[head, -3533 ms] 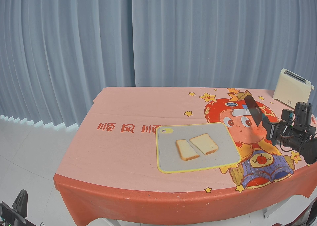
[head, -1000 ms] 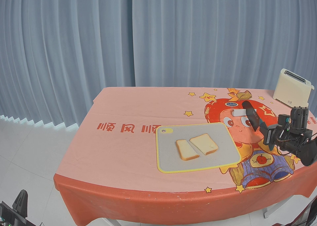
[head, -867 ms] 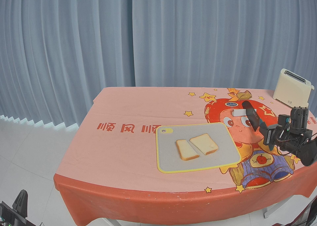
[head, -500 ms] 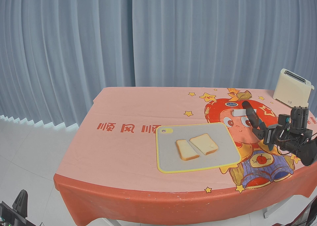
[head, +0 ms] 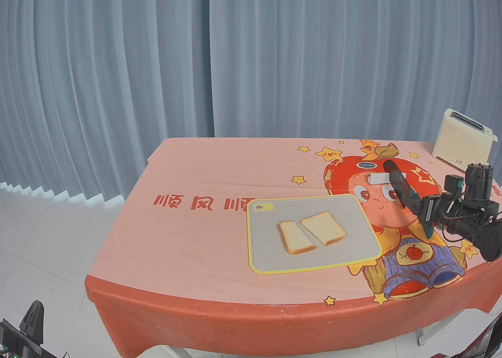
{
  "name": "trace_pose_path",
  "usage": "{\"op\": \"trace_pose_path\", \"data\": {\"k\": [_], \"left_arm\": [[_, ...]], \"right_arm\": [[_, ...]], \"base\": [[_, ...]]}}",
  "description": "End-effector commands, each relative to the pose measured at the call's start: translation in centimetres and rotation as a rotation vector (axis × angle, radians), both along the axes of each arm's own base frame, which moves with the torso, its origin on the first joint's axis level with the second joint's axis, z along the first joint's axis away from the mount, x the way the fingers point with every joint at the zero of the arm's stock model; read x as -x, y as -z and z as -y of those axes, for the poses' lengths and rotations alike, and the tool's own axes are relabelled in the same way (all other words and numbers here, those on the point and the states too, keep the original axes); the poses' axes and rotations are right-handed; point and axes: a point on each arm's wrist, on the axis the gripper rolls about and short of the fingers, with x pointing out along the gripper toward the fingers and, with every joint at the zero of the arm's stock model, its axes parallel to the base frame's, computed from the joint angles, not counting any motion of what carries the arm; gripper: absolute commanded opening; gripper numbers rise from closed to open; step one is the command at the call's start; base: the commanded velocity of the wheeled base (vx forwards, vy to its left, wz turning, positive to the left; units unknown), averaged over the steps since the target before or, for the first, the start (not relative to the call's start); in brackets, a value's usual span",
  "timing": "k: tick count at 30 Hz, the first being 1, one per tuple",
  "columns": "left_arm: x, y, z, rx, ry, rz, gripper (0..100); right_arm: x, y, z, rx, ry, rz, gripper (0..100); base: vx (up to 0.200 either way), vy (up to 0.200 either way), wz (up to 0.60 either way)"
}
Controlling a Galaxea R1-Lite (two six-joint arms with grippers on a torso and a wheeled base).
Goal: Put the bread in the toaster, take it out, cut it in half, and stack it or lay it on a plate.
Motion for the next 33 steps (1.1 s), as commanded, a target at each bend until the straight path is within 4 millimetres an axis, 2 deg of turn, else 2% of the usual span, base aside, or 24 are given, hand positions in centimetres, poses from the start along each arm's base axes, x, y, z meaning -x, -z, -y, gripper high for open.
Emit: {"op": "trace_pose_path", "data": {"k": [1,10,24,33], "left_arm": [[-0.1,0.5,0.0,0.000,0.000,-0.019,0],[-0.1,0.5,0.0,0.000,0.000,-0.019,0],[-0.1,0.5,0.0,0.000,0.000,-0.019,0],[-0.1,0.5,0.0,0.000,0.000,-0.019,0]], "right_arm": [[0.6,-1.4,0.0,-0.002,-0.003,0.053,100],[1.3,-2.8,-0.3,-0.006,-0.018,0.105,100],[3.2,-4.8,-1.9,-0.013,-0.088,0.181,100],[3.6,-4.8,-3.1,-0.024,-0.137,0.187,100]], "base": [[0.000,0.000,0.00],[0.000,0.000,0.00],[0.000,0.000,0.00],[0.000,0.000,0.00]]}}
